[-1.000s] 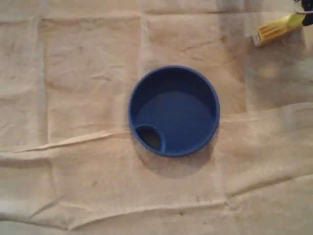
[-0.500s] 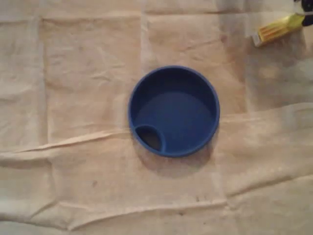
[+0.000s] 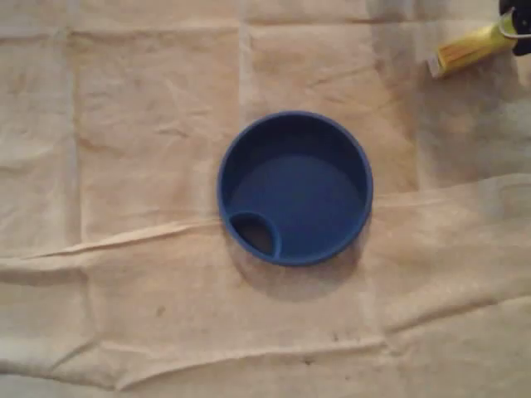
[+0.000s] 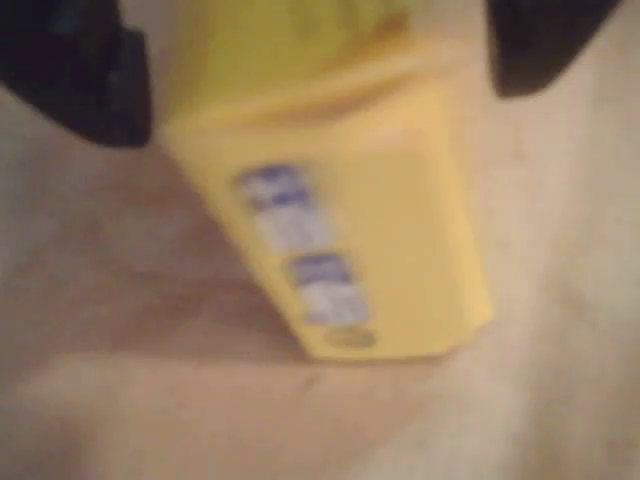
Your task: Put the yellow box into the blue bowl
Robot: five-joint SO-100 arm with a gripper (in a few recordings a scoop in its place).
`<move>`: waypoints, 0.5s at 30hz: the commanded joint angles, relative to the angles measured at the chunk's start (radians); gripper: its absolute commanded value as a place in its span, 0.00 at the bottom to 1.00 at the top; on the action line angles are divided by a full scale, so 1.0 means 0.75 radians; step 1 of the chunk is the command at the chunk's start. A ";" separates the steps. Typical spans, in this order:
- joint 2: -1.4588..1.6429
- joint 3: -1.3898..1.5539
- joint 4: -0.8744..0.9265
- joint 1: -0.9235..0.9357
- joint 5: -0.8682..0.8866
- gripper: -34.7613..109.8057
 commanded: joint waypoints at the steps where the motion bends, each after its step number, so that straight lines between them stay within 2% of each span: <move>1: 0.020 -0.014 -0.016 0.018 0.002 0.36; 8: 0.020 -0.031 -0.022 0.020 0.002 0.23; 15: 0.039 -0.037 -0.010 0.025 0.010 0.24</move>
